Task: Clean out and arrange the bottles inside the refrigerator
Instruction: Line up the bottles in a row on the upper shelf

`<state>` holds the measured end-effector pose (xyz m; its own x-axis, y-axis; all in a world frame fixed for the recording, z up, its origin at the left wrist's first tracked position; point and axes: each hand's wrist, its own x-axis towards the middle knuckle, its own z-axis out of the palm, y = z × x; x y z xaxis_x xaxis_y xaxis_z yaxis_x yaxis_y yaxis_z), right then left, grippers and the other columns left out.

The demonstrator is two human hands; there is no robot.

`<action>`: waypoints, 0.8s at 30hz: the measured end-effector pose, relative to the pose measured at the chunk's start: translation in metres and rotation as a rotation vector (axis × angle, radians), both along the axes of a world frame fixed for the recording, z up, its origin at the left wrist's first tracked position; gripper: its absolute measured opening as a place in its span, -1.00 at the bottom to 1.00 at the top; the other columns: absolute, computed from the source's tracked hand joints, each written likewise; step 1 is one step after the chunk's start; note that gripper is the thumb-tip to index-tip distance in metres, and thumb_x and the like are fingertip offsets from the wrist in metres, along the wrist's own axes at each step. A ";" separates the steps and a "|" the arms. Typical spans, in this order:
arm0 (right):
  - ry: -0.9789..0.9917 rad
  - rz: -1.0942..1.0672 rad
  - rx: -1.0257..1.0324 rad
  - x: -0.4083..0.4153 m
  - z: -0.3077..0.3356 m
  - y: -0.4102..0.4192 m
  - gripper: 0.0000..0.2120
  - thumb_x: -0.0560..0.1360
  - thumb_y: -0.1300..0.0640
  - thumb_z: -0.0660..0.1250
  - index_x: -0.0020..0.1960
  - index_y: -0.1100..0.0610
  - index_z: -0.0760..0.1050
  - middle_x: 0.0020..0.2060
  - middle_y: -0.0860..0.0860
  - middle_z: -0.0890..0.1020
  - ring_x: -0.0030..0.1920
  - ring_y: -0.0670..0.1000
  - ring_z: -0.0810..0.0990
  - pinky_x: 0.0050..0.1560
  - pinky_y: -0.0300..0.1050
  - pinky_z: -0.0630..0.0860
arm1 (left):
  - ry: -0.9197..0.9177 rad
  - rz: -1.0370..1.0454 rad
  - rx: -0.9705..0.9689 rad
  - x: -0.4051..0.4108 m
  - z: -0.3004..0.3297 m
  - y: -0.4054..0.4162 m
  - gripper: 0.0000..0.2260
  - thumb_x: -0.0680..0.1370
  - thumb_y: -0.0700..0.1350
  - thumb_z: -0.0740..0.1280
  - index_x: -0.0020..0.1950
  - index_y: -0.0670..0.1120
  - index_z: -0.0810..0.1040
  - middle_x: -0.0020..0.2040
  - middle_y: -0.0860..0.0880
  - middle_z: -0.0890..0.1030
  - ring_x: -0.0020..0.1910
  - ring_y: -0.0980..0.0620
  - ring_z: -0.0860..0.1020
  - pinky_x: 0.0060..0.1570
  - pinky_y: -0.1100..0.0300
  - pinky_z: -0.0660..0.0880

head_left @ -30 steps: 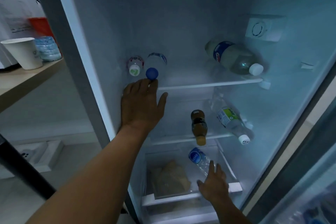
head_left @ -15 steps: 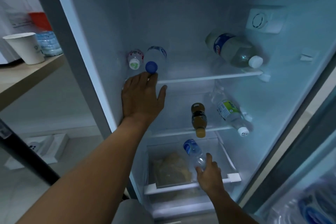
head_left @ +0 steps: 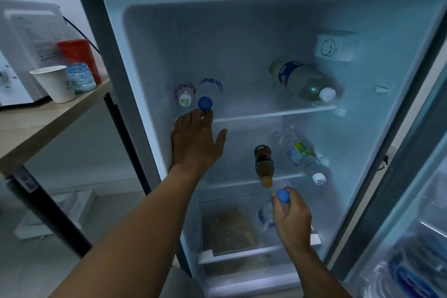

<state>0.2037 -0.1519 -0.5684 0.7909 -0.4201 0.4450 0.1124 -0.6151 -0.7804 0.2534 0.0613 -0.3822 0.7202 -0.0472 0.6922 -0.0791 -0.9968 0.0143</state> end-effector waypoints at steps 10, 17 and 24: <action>-0.375 -0.091 -0.060 -0.018 0.120 0.021 -0.84 0.34 0.07 0.43 -0.24 0.16 0.55 -0.45 0.08 0.55 -0.44 0.14 0.50 -0.40 -0.12 0.41 | 0.039 -0.028 -0.011 -0.007 0.003 -0.002 -0.41 0.52 0.27 0.18 0.36 -0.12 0.45 0.19 -0.12 0.54 0.19 -0.15 0.45 0.27 0.04 0.23; -0.767 -0.094 0.053 -0.041 0.223 0.033 -0.84 0.41 0.13 0.43 -0.22 0.23 0.54 -0.43 -0.03 0.42 -0.43 -0.03 0.33 -0.36 -0.36 0.26 | 0.150 -0.051 0.015 -0.011 0.010 0.000 -0.40 0.53 0.20 0.21 0.46 -0.12 0.31 0.33 -0.12 0.45 0.30 -0.15 0.36 0.38 0.01 0.22; -0.991 -0.208 0.176 -0.052 0.278 0.029 -0.82 0.47 0.13 0.40 -0.19 0.25 0.54 -0.42 0.03 0.49 -0.45 0.07 0.42 -0.39 -0.15 0.34 | 0.219 -0.063 0.040 -0.016 0.016 0.001 -0.36 0.53 0.18 0.23 0.51 -0.13 0.21 0.39 -0.14 0.37 0.35 -0.17 0.30 0.44 0.00 0.16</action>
<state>0.1519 -0.1229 -0.2908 0.0062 -0.6293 0.7771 0.6594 -0.5817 -0.4763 0.2375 0.0619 -0.3663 0.8480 -0.1211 0.5160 -0.1405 -0.9901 -0.0015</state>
